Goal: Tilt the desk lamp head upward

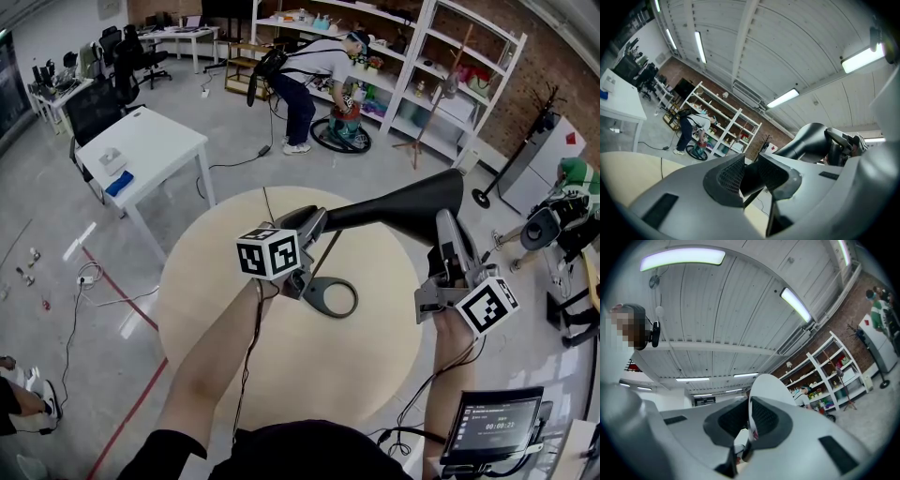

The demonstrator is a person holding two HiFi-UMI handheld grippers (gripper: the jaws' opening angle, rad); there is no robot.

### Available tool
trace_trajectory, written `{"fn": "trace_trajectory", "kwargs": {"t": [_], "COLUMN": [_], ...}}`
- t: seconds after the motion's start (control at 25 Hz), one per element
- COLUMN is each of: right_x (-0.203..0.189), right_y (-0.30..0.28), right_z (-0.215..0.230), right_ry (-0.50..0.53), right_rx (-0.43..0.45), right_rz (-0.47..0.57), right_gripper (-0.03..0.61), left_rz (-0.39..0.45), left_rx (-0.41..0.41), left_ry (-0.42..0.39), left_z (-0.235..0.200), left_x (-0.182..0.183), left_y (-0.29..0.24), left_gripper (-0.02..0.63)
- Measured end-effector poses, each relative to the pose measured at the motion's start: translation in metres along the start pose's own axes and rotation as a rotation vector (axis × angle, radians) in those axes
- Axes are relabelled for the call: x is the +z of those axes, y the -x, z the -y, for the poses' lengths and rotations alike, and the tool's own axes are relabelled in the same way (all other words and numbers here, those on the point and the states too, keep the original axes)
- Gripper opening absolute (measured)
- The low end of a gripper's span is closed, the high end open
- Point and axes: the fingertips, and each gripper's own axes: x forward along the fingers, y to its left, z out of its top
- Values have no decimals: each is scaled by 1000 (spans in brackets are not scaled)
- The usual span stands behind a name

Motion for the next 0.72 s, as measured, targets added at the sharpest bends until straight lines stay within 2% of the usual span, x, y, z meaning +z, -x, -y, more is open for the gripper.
{"fn": "trace_trajectory", "kwargs": {"t": [0.24,0.32,0.48,0.72], "right_x": [-10,-9,-10,-23], "right_y": [5,8,19,41], "right_z": [1,0,0,2], "right_ry": [0,11,13,17], "right_rx": [0,-2,-12,-46], "right_rz": [8,20,44,25], "right_gripper": [25,25,25,25], "left_rz": [-11,-17,-2,-22], "left_rx": [36,42,32,9], "left_ry": [-166,-199,-203,-208], "left_z": [0,3,11,28], "left_x": [-2,-4,-11,-34], "left_y": [9,15,30,50], "left_gripper": [87,87,87,88]}}
